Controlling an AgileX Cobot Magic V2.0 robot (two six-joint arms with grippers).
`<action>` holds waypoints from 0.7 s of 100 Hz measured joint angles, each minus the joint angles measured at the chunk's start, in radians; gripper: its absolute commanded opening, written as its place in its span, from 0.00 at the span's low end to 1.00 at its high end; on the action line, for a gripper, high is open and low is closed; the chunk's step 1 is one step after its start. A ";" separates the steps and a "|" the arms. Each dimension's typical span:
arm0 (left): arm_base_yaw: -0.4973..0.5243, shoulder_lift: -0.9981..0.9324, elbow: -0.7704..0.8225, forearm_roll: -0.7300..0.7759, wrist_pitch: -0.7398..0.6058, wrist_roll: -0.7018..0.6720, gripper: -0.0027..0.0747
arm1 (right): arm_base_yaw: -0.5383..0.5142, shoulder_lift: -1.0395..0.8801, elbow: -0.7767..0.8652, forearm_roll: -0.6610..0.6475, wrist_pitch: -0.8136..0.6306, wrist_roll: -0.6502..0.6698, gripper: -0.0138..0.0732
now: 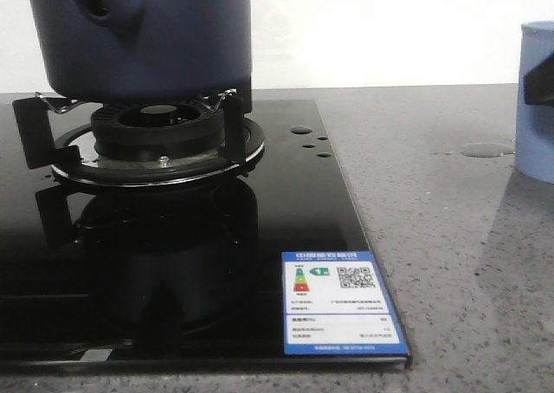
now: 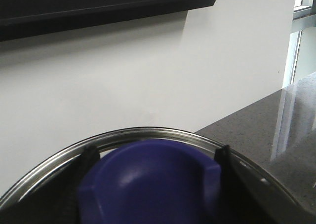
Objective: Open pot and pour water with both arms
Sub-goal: 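Close the right gripper on the cup and lift it off the counter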
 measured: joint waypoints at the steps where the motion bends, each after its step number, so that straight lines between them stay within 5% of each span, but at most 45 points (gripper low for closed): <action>1: 0.000 0.000 0.000 0.000 0.000 0.000 0.36 | 0.009 0.000 0.000 -0.002 -0.012 0.000 0.91; 25: 0.000 0.000 0.000 -0.001 0.000 0.000 0.36 | 0.098 0.051 0.000 -0.014 -0.173 0.020 0.91; 70: 0.000 0.000 0.000 -0.001 0.000 0.000 0.36 | 0.098 0.203 0.000 -0.231 -0.320 0.329 0.91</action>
